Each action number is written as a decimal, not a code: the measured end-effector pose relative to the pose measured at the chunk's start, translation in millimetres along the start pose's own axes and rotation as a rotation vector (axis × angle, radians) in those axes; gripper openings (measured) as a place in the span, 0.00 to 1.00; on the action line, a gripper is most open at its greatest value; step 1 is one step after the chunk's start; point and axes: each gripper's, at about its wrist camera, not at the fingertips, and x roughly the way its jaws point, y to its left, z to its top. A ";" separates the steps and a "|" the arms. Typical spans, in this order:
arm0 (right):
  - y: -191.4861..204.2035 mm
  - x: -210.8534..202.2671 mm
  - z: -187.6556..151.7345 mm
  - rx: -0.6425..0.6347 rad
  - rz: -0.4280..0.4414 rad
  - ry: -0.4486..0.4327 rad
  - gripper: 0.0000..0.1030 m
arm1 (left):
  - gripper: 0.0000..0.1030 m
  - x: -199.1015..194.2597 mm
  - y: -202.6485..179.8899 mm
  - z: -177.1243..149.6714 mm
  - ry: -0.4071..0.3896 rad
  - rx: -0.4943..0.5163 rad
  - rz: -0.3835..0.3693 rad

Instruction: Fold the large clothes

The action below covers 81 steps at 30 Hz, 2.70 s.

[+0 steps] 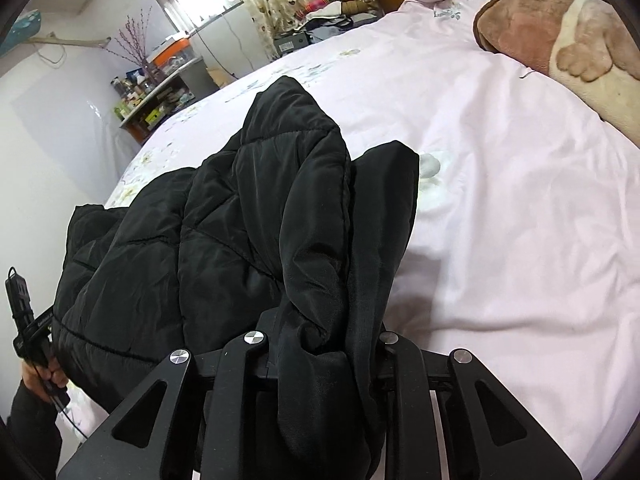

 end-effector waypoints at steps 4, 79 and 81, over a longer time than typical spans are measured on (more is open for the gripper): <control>1.6 -3.5 2.6 0.002 0.006 -0.010 0.21 | 0.26 -13.3 1.4 0.2 -0.020 0.010 -0.009; 19.8 33.0 119.9 -0.109 -0.192 -0.137 0.54 | 0.45 64.7 -39.1 82.1 -0.064 0.073 0.085; 29.3 14.8 108.0 -0.108 -0.186 -0.154 0.54 | 0.45 45.4 -44.8 68.3 -0.060 0.069 0.076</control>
